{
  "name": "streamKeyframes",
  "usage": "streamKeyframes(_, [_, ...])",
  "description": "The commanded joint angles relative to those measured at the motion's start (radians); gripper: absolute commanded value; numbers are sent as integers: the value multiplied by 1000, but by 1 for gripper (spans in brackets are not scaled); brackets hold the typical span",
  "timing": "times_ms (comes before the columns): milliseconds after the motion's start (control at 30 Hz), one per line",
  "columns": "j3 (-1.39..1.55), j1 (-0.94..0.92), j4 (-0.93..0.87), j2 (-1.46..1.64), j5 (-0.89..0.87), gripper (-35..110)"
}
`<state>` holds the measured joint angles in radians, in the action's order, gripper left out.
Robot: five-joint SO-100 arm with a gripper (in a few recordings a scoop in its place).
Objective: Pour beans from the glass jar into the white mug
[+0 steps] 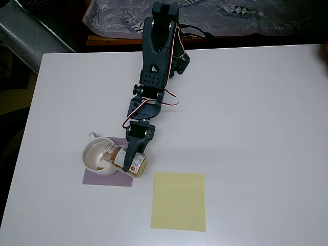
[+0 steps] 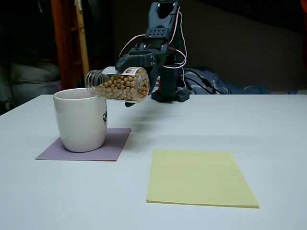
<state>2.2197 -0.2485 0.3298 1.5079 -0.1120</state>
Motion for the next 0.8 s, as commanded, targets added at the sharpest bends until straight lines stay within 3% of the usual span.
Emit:
streamKeyframes(0, [-9,-21,6,34,-18,0])
streamKeyframes(767, [-35,-8,-71,58,-135,0])
